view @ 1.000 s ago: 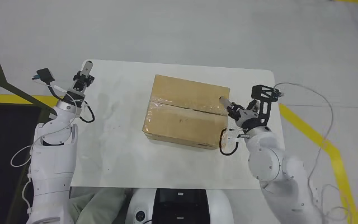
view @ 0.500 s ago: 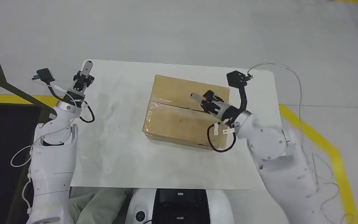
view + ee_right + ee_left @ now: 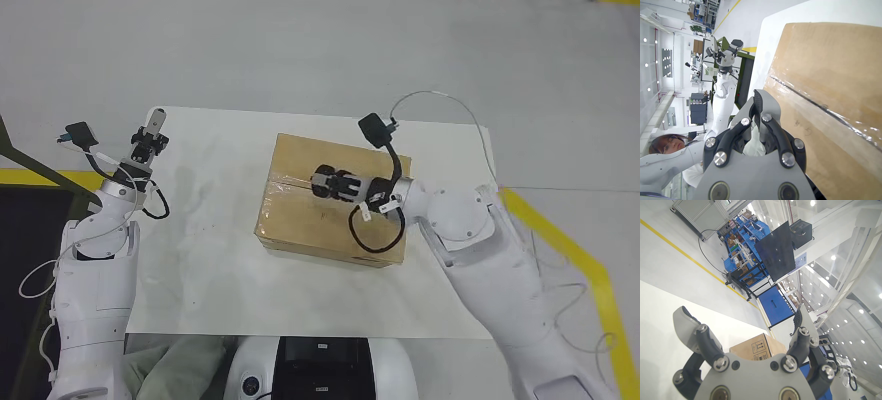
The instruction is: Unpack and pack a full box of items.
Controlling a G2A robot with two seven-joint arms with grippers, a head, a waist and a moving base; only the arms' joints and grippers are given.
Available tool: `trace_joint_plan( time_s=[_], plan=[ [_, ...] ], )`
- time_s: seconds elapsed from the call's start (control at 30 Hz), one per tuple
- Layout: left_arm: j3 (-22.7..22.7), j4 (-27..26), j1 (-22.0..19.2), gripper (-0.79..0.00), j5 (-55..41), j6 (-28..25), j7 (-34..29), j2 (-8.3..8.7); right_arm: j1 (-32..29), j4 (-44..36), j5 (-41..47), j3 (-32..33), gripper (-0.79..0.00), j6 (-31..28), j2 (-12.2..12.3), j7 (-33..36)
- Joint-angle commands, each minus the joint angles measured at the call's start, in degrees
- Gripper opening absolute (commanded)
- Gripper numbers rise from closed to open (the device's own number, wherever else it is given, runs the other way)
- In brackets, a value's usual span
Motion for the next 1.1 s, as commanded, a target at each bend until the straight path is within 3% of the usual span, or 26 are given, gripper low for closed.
trace_joint_plan(
  time_s=[0.0,0.1,0.7,1.07],
  plan=[
    [0.00,0.00,0.00,0.000,0.00,0.00,0.00,0.00,1.27,1.58,1.59,-0.88,-0.785,0.49,-0.34,-0.28],
    [0.00,0.00,0.00,0.000,0.00,0.00,0.00,0.00,2.48,3.81,4.93,-1.19,-0.785,0.24,-0.70,0.00],
    [0.00,0.00,0.00,0.000,0.00,0.00,0.00,0.00,2.37,4.28,4.87,-2.11,-0.785,0.92,-0.90,-1.49],
    [0.00,0.00,0.00,0.000,0.00,0.00,0.00,0.00,15.65,15.64,7.00,-14.66,-0.785,9.71,-5.40,-5.00]
  ],
)
